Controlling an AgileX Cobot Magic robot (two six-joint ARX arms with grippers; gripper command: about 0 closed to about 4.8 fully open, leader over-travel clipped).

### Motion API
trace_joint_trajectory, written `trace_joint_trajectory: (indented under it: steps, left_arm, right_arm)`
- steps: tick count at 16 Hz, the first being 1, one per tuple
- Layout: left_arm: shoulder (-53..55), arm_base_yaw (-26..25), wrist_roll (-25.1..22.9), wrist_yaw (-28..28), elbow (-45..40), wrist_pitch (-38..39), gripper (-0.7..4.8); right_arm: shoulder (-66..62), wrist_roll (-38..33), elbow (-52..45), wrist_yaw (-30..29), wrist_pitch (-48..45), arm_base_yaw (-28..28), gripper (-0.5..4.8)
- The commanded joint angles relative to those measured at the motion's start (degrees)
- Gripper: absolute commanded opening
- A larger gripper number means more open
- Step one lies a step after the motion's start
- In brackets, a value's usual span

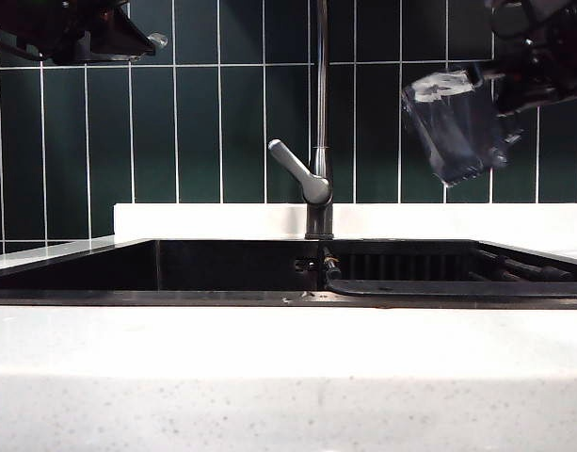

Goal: Pick up the mug next to the sink, go to the faucet to get some water, pour the water into the sink, and finally put the mug back to its place.

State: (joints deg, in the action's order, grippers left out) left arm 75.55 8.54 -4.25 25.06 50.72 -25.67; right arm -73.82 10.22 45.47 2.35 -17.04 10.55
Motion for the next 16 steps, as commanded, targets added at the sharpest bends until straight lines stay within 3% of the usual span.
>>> trace_joint_trajectory:
  steps: [1,16]
  left_arm:
    - [-0.35,0.04,0.68,0.04,0.09,-0.72,1.42]
    - [-1.44,0.04,3.21,2.19,0.09,0.33,1.42]
  right_arm:
    - [0.79,5.38,0.70,-0.81,-4.63,0.02,-0.09]
    - [0.90,33.79,0.92,1.64,0.13,0.07,-0.09]
